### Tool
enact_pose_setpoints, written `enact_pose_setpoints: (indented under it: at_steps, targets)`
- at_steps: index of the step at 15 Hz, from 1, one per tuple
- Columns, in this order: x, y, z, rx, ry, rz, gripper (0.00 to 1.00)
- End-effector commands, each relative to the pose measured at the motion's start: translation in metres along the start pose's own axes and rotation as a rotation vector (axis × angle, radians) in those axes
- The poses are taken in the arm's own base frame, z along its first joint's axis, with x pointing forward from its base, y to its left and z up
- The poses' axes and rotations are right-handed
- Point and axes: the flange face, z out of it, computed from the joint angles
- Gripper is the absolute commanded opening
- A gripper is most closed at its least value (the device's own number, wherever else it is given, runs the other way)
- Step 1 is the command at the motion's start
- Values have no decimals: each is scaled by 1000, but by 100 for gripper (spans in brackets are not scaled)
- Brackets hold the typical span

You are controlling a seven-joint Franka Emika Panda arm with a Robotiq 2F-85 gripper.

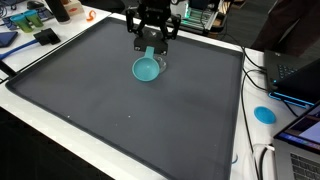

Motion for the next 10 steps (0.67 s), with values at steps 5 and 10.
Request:
enact_pose_setpoints:
  at_steps: [5, 10]
  targets:
    - [-24, 54, 14, 145, 80, 44, 31]
    - [-47, 79, 26, 206, 100, 32, 31]
